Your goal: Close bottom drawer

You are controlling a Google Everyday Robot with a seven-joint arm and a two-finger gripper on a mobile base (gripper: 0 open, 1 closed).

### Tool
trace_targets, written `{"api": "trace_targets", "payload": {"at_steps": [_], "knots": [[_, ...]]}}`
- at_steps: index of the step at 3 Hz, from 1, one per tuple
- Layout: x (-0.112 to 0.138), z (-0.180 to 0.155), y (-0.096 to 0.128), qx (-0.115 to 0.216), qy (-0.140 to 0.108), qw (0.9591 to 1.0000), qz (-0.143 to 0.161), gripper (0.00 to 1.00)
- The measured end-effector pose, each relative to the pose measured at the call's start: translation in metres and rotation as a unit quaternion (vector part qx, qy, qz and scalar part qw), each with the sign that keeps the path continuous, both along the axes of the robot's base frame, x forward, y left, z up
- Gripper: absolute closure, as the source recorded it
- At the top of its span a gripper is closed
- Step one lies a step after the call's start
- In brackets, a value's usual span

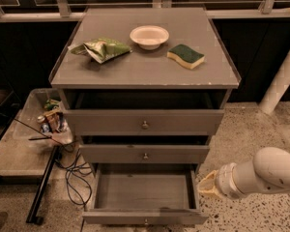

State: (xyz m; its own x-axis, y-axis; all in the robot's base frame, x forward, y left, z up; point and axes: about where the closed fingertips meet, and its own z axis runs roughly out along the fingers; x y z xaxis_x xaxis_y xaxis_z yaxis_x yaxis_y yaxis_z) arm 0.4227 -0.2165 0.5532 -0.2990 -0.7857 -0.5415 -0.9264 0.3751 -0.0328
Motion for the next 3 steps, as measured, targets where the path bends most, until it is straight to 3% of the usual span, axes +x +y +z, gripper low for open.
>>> {"api": "trace_targets", "payload": {"at_steps": [1, 3], "knots": [[0.0, 0.0, 0.0, 0.0, 0.0, 1.0, 0.0, 1.0], [0.002, -0.067, 0.027, -0.015, 0.052, 0.9985, 0.004, 1.0]]}}
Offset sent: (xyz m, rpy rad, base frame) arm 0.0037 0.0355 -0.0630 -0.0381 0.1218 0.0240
